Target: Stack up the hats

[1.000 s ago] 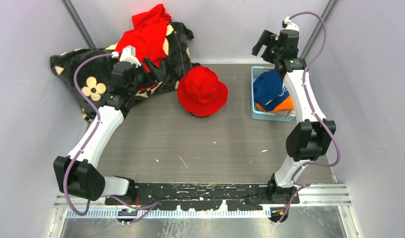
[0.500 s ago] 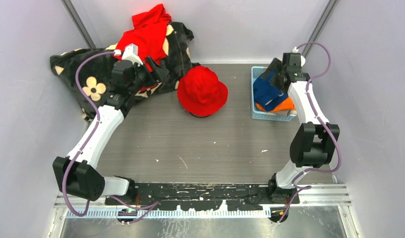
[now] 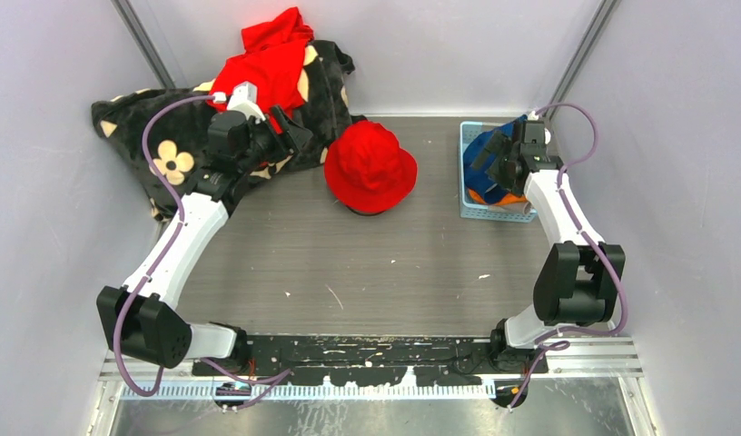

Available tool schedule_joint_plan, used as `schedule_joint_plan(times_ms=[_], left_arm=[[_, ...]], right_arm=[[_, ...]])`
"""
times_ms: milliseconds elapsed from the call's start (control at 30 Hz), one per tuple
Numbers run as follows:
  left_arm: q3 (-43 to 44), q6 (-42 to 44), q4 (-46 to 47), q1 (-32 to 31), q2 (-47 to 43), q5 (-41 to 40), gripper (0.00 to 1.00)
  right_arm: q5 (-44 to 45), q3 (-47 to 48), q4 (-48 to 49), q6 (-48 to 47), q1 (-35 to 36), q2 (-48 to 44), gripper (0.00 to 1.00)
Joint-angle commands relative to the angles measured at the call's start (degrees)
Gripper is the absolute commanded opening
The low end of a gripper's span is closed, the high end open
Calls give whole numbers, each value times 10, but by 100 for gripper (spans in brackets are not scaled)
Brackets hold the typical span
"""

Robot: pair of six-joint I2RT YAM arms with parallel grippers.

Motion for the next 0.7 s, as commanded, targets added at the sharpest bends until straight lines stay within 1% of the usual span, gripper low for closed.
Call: schedule_joint_plan(times_ms=[0,100,233,333,533,667], left_arm=[[13,0,10,-3,-14,7,66],[12,0,9,-4,-14,6,66],[14,1,8,-4,-14,3,66],[17,3,6,-3,-12,0,66],[19,6,3,-3,-11,-4,66],[20,7,2,-4,-8,-4,66]], right_arm=[[-5,-15,33,5,1,-25,94],[-4,-15,41,4,0,-14,89],[-4,-9,57,7,-3,2,75],[-2,4,64,10,-8,21,67],[-6,18,64,10,-22,56,65],[3,12,78,18,-28,50,58]])
